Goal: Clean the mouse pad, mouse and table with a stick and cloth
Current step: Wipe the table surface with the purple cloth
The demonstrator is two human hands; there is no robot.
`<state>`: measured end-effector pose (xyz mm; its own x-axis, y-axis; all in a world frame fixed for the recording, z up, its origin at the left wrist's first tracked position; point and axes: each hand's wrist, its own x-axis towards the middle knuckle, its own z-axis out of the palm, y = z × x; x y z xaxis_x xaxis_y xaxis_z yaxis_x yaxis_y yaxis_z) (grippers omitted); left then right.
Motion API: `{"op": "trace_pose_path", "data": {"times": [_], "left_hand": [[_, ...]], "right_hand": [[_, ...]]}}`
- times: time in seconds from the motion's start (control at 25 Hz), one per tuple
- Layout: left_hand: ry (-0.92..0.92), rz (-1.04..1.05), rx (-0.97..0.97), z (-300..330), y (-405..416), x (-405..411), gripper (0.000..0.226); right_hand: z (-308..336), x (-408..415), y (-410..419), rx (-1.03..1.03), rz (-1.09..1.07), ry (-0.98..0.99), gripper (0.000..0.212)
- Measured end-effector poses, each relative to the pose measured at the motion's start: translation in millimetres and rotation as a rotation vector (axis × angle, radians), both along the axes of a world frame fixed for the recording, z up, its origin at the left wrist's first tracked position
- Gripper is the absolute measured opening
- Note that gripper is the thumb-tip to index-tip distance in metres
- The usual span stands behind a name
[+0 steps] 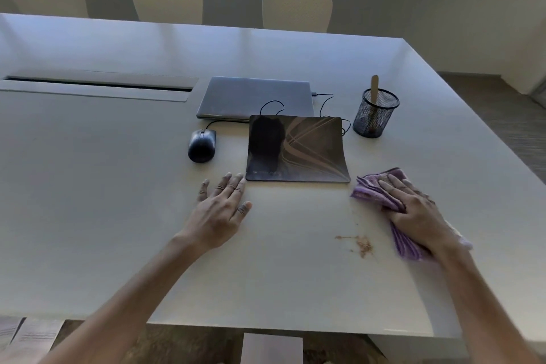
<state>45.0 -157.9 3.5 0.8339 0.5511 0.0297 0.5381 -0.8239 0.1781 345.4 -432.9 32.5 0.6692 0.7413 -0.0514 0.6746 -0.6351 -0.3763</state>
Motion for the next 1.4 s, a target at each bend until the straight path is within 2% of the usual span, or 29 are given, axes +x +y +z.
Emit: {"op": "trace_pose_path", "data": {"times": [0.12, 0.36, 0.52, 0.6, 0.68, 0.76, 0.84, 0.92, 1.0, 1.2, 1.4], "left_hand": [[0.019, 0.016, 0.031, -1, -1, 1, 0.067], [0.058, 0.024, 0.058, -1, -4, 1, 0.064], [0.073, 0.011, 0.061, 0, -2, 1, 0.066], [0.076, 0.01, 0.055, -1, -3, 1, 0.066], [0.063, 0.014, 0.047, 0, -4, 1, 0.065], [0.066, 0.014, 0.047, 0, -3, 0, 0.066], [0.067, 0.012, 0.04, 1, -3, 0, 0.066], [0.067, 0.016, 0.04, 1, -4, 1, 0.067], [0.079, 0.017, 0.048, 0, -3, 1, 0.067], [0.082, 0.033, 0.063, -3, -2, 3, 0.069], [0.068, 0.028, 0.055, -5, 0, 1, 0.07]], "right_hand": [[-5, -13, 2, 0.021, -0.011, -0.028, 0.062], [-9, -68, 12, 0.066, 0.075, -0.043, 0.064], [-15, -114, 35, 0.138, 0.214, -0.027, 0.063], [-15, -129, 44, 0.234, 0.294, 0.123, 0.059], [-9, -120, 42, 0.44, 0.29, 0.276, 0.054], [-2, -94, 32, 0.595, 0.149, 0.241, 0.052], [2, -71, 26, 0.532, 0.041, 0.142, 0.052], [-1, -72, 33, 0.296, 0.071, 0.056, 0.058], [-5, -86, 43, 0.154, 0.155, 0.018, 0.069], [-9, -123, 57, 0.181, 0.365, -0.014, 0.062], [-7, -143, 50, 0.23, 0.604, 0.126, 0.055]]}}
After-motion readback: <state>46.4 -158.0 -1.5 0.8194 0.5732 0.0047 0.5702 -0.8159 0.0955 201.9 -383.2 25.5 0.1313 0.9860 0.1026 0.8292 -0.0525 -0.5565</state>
